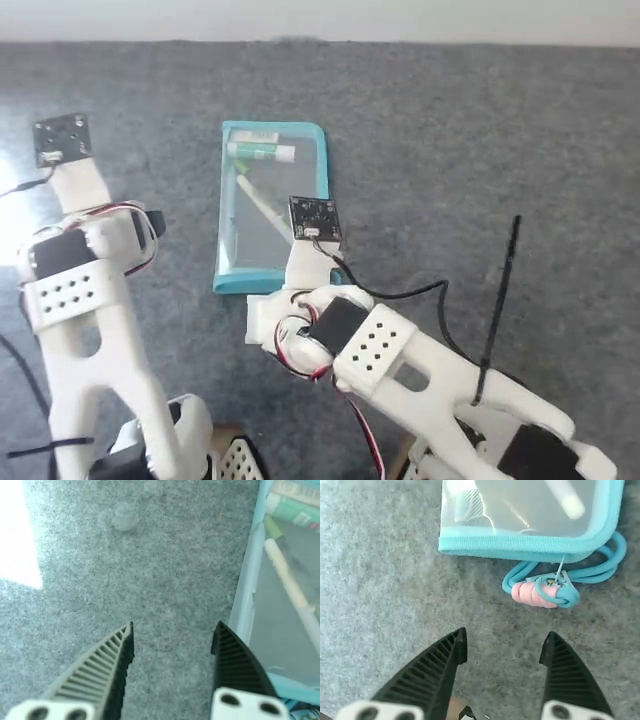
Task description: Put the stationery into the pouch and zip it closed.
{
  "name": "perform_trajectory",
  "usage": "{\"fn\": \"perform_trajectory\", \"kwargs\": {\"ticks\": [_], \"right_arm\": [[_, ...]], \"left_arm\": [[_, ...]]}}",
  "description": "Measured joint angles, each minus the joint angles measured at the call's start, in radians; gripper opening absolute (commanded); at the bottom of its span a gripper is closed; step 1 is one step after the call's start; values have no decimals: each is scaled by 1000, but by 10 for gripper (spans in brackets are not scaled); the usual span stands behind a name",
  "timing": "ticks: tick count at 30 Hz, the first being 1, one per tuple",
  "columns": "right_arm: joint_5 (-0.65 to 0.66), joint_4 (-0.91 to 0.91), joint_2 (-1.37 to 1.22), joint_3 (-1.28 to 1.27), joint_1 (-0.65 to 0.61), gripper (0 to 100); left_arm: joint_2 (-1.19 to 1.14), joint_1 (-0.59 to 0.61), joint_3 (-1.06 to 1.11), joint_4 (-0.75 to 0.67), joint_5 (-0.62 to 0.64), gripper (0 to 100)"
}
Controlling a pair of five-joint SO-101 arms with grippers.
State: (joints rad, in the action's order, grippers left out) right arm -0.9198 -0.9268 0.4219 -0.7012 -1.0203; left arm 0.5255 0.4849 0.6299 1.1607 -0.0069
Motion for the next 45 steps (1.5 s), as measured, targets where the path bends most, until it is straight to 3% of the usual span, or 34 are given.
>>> {"fn": "perform_trajectory", "kwargs": {"ticks": [16, 37, 45], "right_arm": [[-3, 91, -282, 61, 106, 202], [-5, 126, -322, 84, 215, 201], [-37, 126, -322, 92, 192, 202]], "left_arm": [[0, 0, 0, 0, 0, 239], [0, 0, 0, 0, 0, 239], [0, 0, 0, 0, 0, 239]]}}
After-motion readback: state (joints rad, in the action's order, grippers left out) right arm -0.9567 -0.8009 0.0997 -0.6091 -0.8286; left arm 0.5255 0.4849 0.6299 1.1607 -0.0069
